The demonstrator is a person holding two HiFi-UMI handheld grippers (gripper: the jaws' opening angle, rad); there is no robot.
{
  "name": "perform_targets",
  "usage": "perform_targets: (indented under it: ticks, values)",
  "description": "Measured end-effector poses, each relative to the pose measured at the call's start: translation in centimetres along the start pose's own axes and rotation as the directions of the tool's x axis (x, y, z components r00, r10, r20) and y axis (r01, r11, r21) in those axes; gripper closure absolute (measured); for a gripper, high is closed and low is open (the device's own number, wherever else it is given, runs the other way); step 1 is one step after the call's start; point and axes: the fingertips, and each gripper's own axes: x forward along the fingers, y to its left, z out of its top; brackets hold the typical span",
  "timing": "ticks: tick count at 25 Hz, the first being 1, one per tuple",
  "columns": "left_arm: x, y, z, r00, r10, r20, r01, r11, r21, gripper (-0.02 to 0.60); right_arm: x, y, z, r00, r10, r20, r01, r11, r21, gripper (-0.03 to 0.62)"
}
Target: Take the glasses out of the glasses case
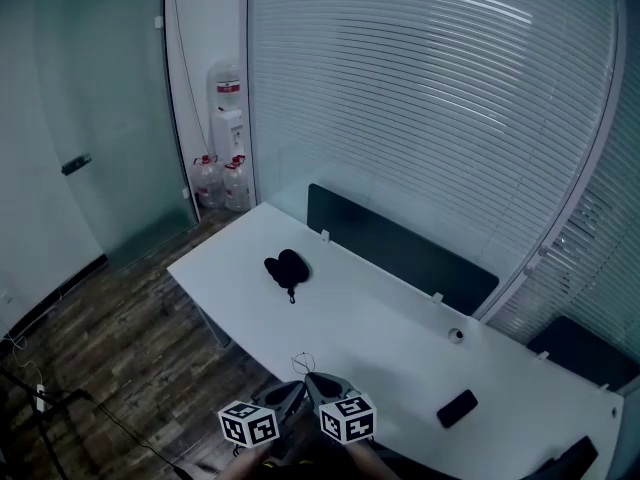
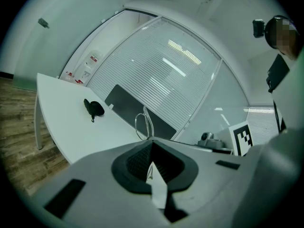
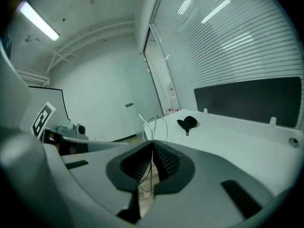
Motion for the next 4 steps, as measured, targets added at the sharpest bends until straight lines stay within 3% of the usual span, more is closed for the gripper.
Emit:
perform_targets:
  ticks: [4]
  values:
    - [0.23,-0.19,-0.07,1.0,-0.004,-0.002,0.004,1.0,0.005,0.581,-0.21,-0.28,-0.08,1.0,-0.004,0.003,0.004,1.0,0.005,0.574]
